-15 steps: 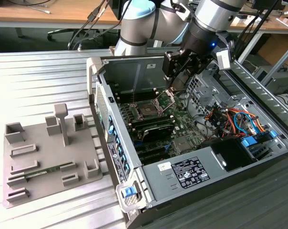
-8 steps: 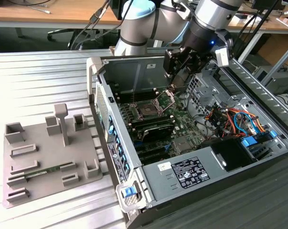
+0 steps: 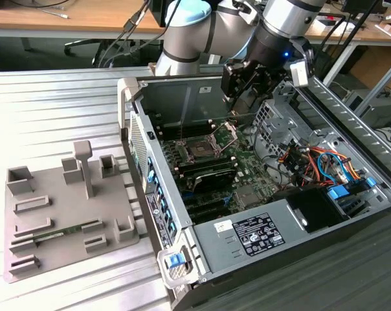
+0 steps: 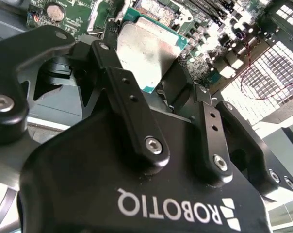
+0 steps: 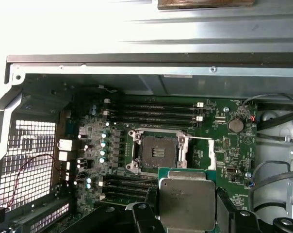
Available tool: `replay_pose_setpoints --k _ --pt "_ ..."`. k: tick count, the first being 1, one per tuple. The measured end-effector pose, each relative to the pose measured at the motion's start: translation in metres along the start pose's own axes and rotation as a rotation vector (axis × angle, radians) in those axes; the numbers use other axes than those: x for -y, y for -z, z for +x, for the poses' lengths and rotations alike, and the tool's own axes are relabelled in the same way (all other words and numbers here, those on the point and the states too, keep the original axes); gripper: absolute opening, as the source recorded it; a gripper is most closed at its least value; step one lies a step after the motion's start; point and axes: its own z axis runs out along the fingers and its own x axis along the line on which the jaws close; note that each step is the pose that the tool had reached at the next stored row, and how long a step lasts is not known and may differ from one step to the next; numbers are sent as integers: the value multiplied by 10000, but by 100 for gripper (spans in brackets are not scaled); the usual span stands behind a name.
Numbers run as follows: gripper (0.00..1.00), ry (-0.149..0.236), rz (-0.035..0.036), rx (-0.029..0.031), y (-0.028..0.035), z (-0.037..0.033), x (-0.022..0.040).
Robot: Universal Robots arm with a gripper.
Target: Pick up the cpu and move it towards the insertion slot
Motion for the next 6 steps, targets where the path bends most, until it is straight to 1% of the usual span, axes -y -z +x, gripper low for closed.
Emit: replay_pose_setpoints --k 6 --pt "55 0 0 0 0 -3 -1"
